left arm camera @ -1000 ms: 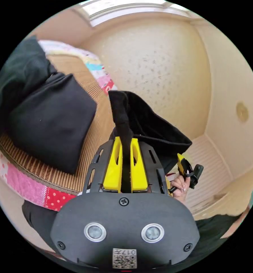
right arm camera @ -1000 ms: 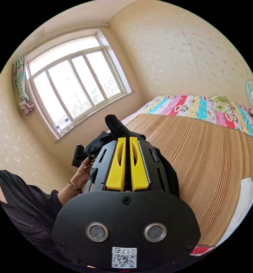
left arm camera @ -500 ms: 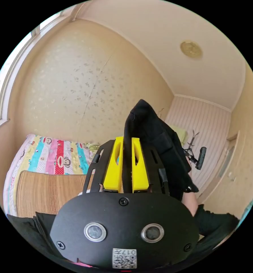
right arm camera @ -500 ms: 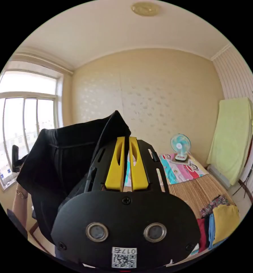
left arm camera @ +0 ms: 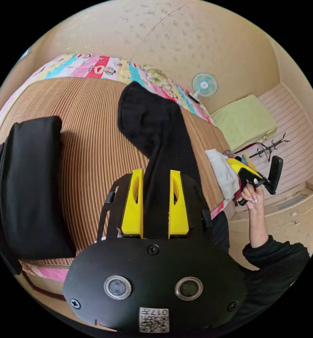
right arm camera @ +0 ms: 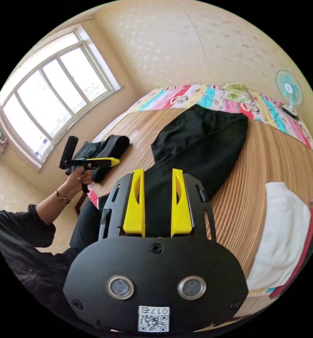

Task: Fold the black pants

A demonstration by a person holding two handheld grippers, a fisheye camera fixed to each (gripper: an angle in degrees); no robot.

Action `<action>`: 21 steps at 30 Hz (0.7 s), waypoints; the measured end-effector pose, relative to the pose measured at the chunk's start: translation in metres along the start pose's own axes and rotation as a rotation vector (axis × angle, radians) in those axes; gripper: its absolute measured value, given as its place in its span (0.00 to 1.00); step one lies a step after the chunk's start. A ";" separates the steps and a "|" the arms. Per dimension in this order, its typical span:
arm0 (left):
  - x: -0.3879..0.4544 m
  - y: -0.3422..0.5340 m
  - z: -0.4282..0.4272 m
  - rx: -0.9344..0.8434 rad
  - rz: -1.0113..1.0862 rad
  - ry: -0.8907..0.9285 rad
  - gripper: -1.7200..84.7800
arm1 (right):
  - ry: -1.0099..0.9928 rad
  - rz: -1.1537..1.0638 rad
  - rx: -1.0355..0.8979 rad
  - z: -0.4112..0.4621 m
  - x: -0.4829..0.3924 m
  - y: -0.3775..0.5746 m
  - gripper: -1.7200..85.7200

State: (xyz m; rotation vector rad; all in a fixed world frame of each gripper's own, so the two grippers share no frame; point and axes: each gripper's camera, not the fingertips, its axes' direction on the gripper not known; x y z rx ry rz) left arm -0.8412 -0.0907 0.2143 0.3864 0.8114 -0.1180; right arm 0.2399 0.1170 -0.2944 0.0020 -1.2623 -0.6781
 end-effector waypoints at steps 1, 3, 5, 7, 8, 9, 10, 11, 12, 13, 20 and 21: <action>-0.003 0.012 0.010 -0.012 -0.014 -0.032 0.15 | 0.002 -0.010 -0.010 0.013 -0.009 0.006 0.17; -0.012 0.060 0.041 -0.019 -0.074 -0.080 0.14 | -0.057 -0.019 -0.087 0.064 -0.037 0.019 0.19; -0.010 0.095 0.056 0.011 -0.085 -0.067 0.12 | -0.160 -0.005 -0.209 0.106 -0.048 0.023 0.20; 0.000 0.117 0.059 0.036 -0.080 -0.071 0.10 | -0.107 0.010 -0.246 0.132 -0.050 0.032 0.20; 0.001 0.124 0.060 0.027 -0.089 -0.057 0.08 | 0.031 -0.002 -0.218 0.132 -0.047 0.035 0.13; -0.003 0.126 0.056 0.013 -0.095 -0.001 0.08 | -0.023 -0.064 -0.239 0.128 -0.040 0.032 0.08; -0.007 0.126 0.052 0.009 -0.102 0.057 0.08 | -0.062 -0.060 -0.251 0.123 -0.032 0.029 0.06; -0.016 0.128 0.039 0.020 -0.118 0.211 0.07 | -0.153 -0.024 -0.232 0.104 -0.011 0.027 0.04; -0.019 0.132 0.021 0.057 -0.101 0.411 0.07 | -0.260 -0.007 -0.128 0.071 0.011 0.030 0.03; -0.017 0.135 0.011 0.078 -0.077 0.494 0.07 | -0.323 0.000 -0.058 0.051 0.023 0.035 0.03; 0.012 0.239 -0.067 0.270 0.030 0.502 0.01 | -0.145 0.315 0.402 -0.111 0.153 0.188 0.03; 0.015 0.256 -0.064 0.230 0.003 0.380 0.01 | -0.091 0.357 0.338 -0.109 0.163 0.206 0.04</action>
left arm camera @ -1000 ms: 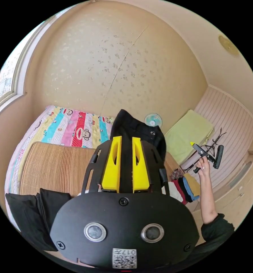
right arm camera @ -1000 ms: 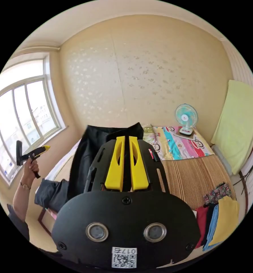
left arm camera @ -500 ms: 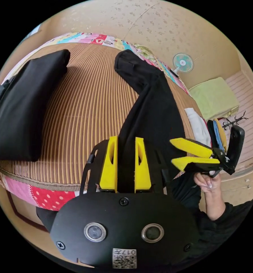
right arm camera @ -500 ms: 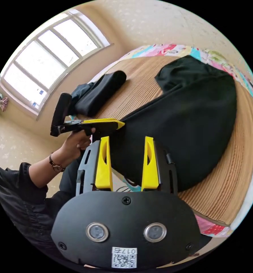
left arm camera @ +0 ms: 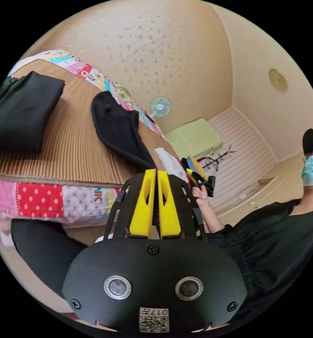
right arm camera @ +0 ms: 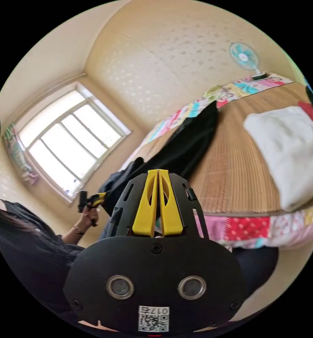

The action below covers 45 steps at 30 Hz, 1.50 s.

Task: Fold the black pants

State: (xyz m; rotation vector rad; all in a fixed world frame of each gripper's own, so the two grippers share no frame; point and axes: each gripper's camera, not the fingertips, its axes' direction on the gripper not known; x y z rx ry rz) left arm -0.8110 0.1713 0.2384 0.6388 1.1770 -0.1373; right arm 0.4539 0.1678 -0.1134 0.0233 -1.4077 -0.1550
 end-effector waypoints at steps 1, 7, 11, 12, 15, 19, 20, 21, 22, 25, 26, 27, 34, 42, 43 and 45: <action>0.002 0.008 0.003 -0.038 -0.004 -0.058 0.01 | 0.001 0.015 -0.031 0.001 0.005 0.005 0.04; 0.038 0.044 0.034 -0.101 -0.011 0.026 0.01 | -0.355 0.079 -0.270 0.098 -0.026 0.017 0.21; 0.067 0.037 0.045 -0.117 -0.013 -0.275 0.02 | -0.440 -0.082 -0.428 0.159 -0.099 0.005 0.22; 0.078 0.034 0.041 -0.080 0.008 -0.385 0.03 | -0.436 -0.120 -0.420 0.160 -0.113 0.001 0.22; 0.094 0.019 0.047 -0.062 0.104 -0.440 0.10 | -0.467 -0.136 -0.395 0.156 -0.125 0.002 0.21; 0.071 0.011 0.093 -0.217 0.081 -0.508 0.13 | -0.483 -0.070 -0.396 0.150 -0.110 0.018 0.21; 0.059 0.017 0.111 -0.282 0.056 -0.512 0.12 | -0.498 -0.043 -0.398 0.145 -0.101 0.024 0.21; 0.051 0.026 0.121 -0.302 0.023 -0.535 0.10 | -0.517 -0.027 -0.388 0.136 -0.093 0.029 0.21; 0.049 0.031 0.122 -0.300 0.006 -0.559 0.08 | -0.521 -0.021 -0.377 0.130 -0.089 0.032 0.21; 0.063 0.052 0.107 -0.175 0.021 -0.648 0.06 | -0.508 -0.002 -0.299 0.093 -0.069 0.044 0.21; 0.075 0.059 0.098 -0.122 0.047 -0.661 0.07 | -0.513 0.005 -0.276 0.080 -0.061 0.049 0.21; 0.086 0.065 0.093 -0.089 0.084 -0.652 0.08 | -0.525 0.016 -0.259 0.070 -0.054 0.054 0.21; 0.092 0.071 0.095 -0.098 0.061 -0.712 0.12 | -0.524 0.063 -0.216 0.046 -0.035 0.080 0.21; 0.071 0.078 0.125 -0.170 -0.042 -0.701 0.13 | -0.560 0.086 -0.225 0.046 -0.040 0.098 0.21; 0.072 0.079 0.123 -0.158 -0.054 -0.701 0.11 | -0.559 0.084 -0.225 0.045 -0.041 0.099 0.21; 0.080 0.089 0.114 -0.116 -0.060 -0.679 0.05 | -0.550 0.075 -0.215 0.041 -0.045 0.102 0.21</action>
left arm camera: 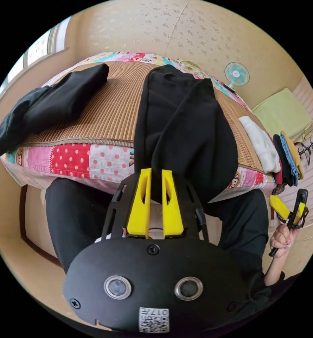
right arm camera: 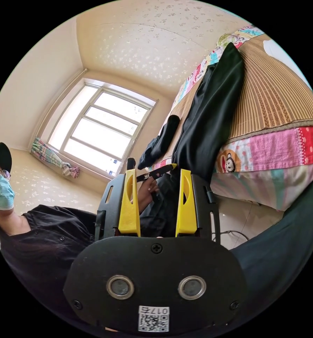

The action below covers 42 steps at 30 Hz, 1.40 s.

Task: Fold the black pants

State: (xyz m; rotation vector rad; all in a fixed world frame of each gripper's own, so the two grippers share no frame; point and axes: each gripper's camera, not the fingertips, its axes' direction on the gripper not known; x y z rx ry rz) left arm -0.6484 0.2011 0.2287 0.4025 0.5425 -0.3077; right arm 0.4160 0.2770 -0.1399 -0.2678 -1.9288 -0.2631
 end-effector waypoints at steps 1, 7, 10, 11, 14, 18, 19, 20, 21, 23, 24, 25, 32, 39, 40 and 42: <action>0.000 0.003 -0.004 0.005 -0.005 0.019 0.04 | 0.003 -0.002 0.000 0.000 -0.001 0.001 0.21; 0.100 0.029 -0.092 0.120 0.236 0.328 0.01 | 0.098 -0.014 0.067 -0.019 -0.022 0.005 0.21; 0.186 0.044 -0.089 0.056 0.451 0.416 0.01 | 0.139 0.008 0.090 -0.022 -0.023 -0.002 0.22; 0.215 0.056 -0.079 0.028 0.541 0.431 0.01 | 0.160 0.029 0.051 -0.015 -0.019 -0.007 0.22; 0.252 0.079 -0.046 -0.068 0.683 0.367 0.02 | 0.396 0.146 -0.087 0.007 -0.002 -0.012 0.15; 0.189 0.063 -0.054 -0.033 0.540 0.458 0.07 | 0.538 0.145 -0.005 -0.016 -0.006 0.003 0.06; 0.173 0.057 -0.059 -0.009 0.497 0.428 0.09 | 0.544 0.145 0.012 -0.022 -0.007 0.005 0.06; 0.138 0.043 -0.067 0.034 0.408 0.331 0.11 | 0.560 0.152 0.034 -0.034 -0.007 0.008 0.06; 0.098 0.029 -0.073 0.070 0.318 0.218 0.13 | 0.584 0.169 0.040 -0.044 -0.004 0.010 0.05; 0.034 0.014 -0.075 0.101 0.179 0.069 0.13 | 0.617 0.206 0.036 -0.054 0.004 0.011 0.05; -0.008 0.009 -0.072 0.096 0.097 0.010 0.13 | 0.613 0.237 0.036 -0.059 0.009 0.012 0.06; -0.027 0.008 -0.070 0.089 0.063 -0.001 0.13 | 0.601 0.247 0.035 -0.060 0.011 0.012 0.06; -0.115 0.007 0.008 -0.108 -0.054 0.097 0.14 | 0.720 0.331 -0.098 -0.035 0.025 0.012 0.10; -0.173 0.002 -0.044 -0.144 -0.062 0.800 0.02 | 0.366 0.230 0.015 -0.070 -0.011 0.024 0.05; -0.180 0.005 -0.051 -0.125 -0.077 0.864 0.02 | 0.335 0.232 0.032 -0.076 -0.012 0.026 0.05; -0.197 0.018 -0.060 -0.178 -0.079 0.823 0.02 | 0.428 0.271 0.037 -0.091 -0.007 0.038 0.05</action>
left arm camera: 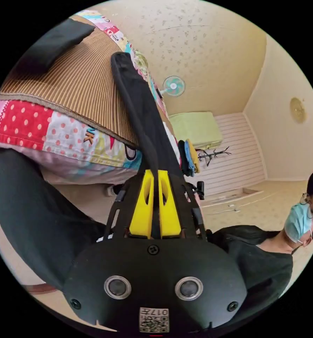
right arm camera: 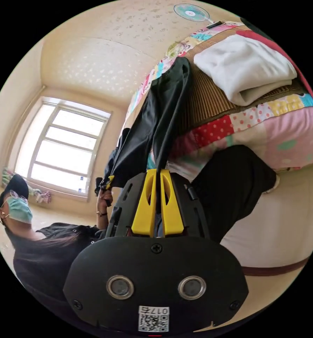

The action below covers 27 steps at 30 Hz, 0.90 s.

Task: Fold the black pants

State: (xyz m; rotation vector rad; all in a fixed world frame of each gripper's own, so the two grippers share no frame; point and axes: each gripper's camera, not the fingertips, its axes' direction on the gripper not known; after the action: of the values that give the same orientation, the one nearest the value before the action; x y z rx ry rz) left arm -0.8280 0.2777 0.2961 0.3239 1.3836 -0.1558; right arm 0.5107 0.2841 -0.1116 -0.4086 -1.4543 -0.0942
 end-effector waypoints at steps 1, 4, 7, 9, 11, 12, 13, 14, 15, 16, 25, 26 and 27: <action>-0.003 0.004 0.000 -0.028 -0.013 -0.081 0.03 | 0.064 0.022 -0.007 0.000 0.004 0.002 0.05; -0.019 0.034 -0.004 -0.045 -0.115 -0.472 0.07 | 0.266 0.085 -0.062 0.003 0.017 0.016 0.05; 0.000 0.060 -0.027 0.059 -0.089 -0.626 0.10 | 0.214 0.000 0.023 -0.006 -0.005 0.028 0.05; 0.033 0.057 -0.036 0.107 0.004 -0.547 0.12 | 0.096 -0.131 0.076 -0.008 -0.043 0.029 0.05; 0.066 0.040 -0.026 0.089 0.122 -0.413 0.14 | -0.004 -0.256 0.070 0.001 -0.078 0.023 0.04; 0.088 0.024 -0.012 0.063 0.193 -0.335 0.15 | -0.030 -0.350 0.039 0.015 -0.102 0.018 0.04; 0.098 0.016 -0.004 0.048 0.230 -0.292 0.15 | -0.035 -0.396 0.015 0.024 -0.113 0.015 0.04; 0.114 -0.004 0.015 0.021 0.292 -0.197 0.16 | -0.029 -0.489 -0.049 0.046 -0.134 0.009 0.04; 0.118 -0.026 0.034 0.000 0.288 -0.110 0.17 | -0.009 -0.560 -0.118 0.071 -0.152 0.005 0.04; 0.116 -0.037 0.045 -0.009 0.268 -0.076 0.17 | 0.003 -0.586 -0.150 0.083 -0.160 0.003 0.04; 0.085 -0.100 0.210 -0.288 0.217 -0.081 0.13 | -0.041 -0.644 -0.356 0.173 -0.179 0.002 0.05; 0.076 -0.096 0.220 -0.307 0.198 -0.086 0.10 | -0.054 -0.656 -0.395 0.175 -0.176 -0.002 0.05; 0.069 -0.092 0.225 -0.311 0.213 -0.057 0.06 | -0.061 -0.680 -0.453 0.176 -0.174 -0.009 0.06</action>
State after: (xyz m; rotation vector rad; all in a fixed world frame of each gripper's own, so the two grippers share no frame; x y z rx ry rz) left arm -0.6312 0.1250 0.2501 0.2023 1.2852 0.2230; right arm 0.3200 0.3018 -0.2690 -0.2637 -1.5778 -0.9757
